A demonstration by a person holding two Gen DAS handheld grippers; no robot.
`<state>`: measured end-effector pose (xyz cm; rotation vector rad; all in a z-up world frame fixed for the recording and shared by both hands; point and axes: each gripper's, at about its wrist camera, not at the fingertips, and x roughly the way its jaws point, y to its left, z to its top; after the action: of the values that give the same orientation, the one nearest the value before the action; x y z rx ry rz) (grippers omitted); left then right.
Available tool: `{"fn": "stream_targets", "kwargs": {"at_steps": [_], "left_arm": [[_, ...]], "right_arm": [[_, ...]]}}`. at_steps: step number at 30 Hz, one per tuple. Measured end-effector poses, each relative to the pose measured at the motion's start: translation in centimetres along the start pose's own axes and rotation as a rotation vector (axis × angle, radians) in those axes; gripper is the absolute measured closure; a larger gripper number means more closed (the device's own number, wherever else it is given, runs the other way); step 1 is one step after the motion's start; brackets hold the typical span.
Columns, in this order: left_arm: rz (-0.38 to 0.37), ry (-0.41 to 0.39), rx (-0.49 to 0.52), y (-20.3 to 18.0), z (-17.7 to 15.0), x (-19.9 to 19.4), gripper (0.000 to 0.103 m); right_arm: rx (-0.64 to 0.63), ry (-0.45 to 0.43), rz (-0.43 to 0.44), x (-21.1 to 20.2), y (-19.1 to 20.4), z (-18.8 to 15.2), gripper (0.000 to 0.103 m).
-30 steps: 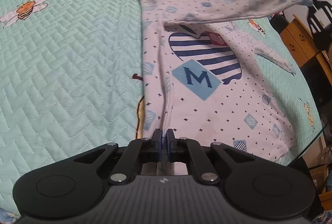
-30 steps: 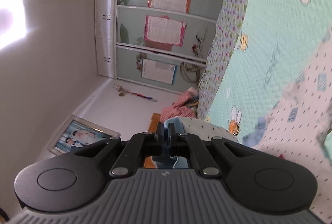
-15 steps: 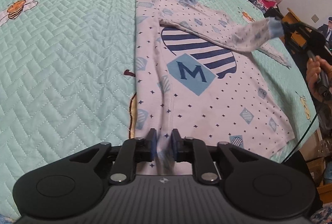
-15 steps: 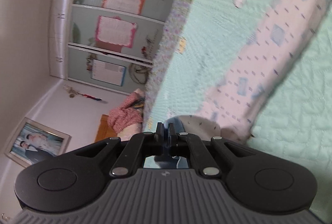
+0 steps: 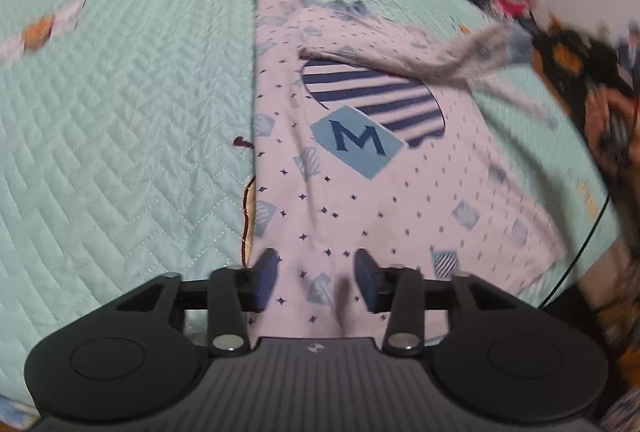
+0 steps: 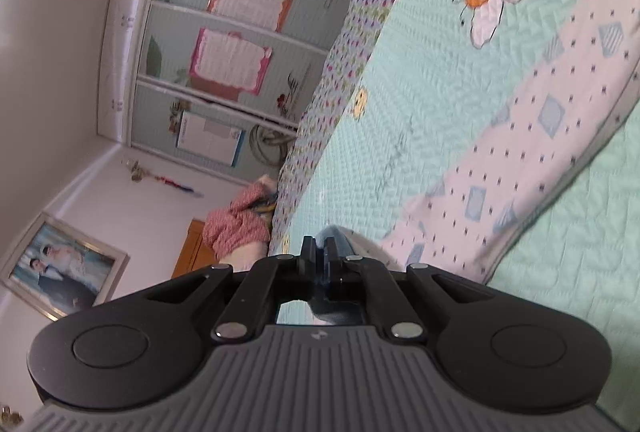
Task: Fold clothes
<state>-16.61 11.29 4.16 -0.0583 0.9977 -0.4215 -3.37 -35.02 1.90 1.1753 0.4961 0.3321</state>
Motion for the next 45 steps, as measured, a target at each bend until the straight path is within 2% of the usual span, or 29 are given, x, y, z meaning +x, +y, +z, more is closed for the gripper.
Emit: {"fn": "stream_targets", "kwargs": {"at_steps": [4,7,9,12,14,16,19,22,25,27,29,31,35,37,41,45], "left_arm": [[0.044,0.007,0.101,-1.5,-0.6,0.5,0.049],[0.078,0.017,0.103,-1.6,-0.6,1.2,0.057],[0.085,0.012,0.085,-1.2,-0.4,1.1,0.083],[0.075,0.0,0.038,-0.5,0.1,0.7,0.096],[0.043,-0.027,0.029,-0.7,0.4,-0.4,0.098],[-0.032,-0.055,0.016,-1.3,1.0,-1.7,0.098],[-0.079,-0.049,0.096,-3.1,1.5,-2.0,0.097],[-0.01,0.034,0.135,-3.9,0.9,0.4,0.097],[-0.022,0.074,0.098,-3.1,0.0,1.8,0.091],[-0.114,0.074,0.036,-2.3,-0.1,1.5,0.076],[-0.196,0.082,0.0,-2.0,-0.1,1.1,0.071],[-0.234,0.072,-0.004,-1.9,0.0,0.6,0.069],[-0.329,0.011,-0.097,-1.1,0.9,-0.4,0.06],[-0.343,-0.015,-0.126,-0.8,1.4,-0.7,0.057],[-0.296,-0.009,-0.129,-0.7,1.7,-0.4,0.055],[-0.314,-0.026,-0.225,1.0,1.5,-0.6,0.055]], "right_arm": [[-0.007,0.041,0.019,0.3,0.3,-0.9,0.099],[-0.023,0.057,0.021,0.2,0.6,-1.3,0.099],[-0.032,0.059,0.017,0.1,0.7,-1.3,0.099],[-0.02,0.045,0.005,-0.1,0.6,-0.9,0.099],[-0.007,0.023,0.005,-0.6,0.6,-0.3,0.099],[0.007,-0.004,0.029,-1.2,0.7,0.3,0.099],[-0.01,-0.042,0.034,-1.9,1.2,1.4,0.099],[-0.012,-0.061,0.014,-2.5,0.8,1.9,0.099],[-0.029,-0.042,-0.047,-2.4,-0.1,1.6,0.099],[-0.038,-0.035,-0.087,-2.2,-0.7,1.4,0.099],[-0.038,-0.035,-0.118,-1.9,-1.3,1.5,0.099],[-0.041,-0.035,-0.148,-1.5,-1.9,1.5,0.099],[-0.035,-0.034,-0.175,-1.1,-2.8,1.7,0.099],[-0.008,-0.038,-0.17,-1.2,-3.3,1.8,0.099],[0.067,-0.042,-0.109,-1.0,-3.4,1.9,0.099],[0.012,0.025,0.005,0.5,0.2,1.0,0.099]]}}
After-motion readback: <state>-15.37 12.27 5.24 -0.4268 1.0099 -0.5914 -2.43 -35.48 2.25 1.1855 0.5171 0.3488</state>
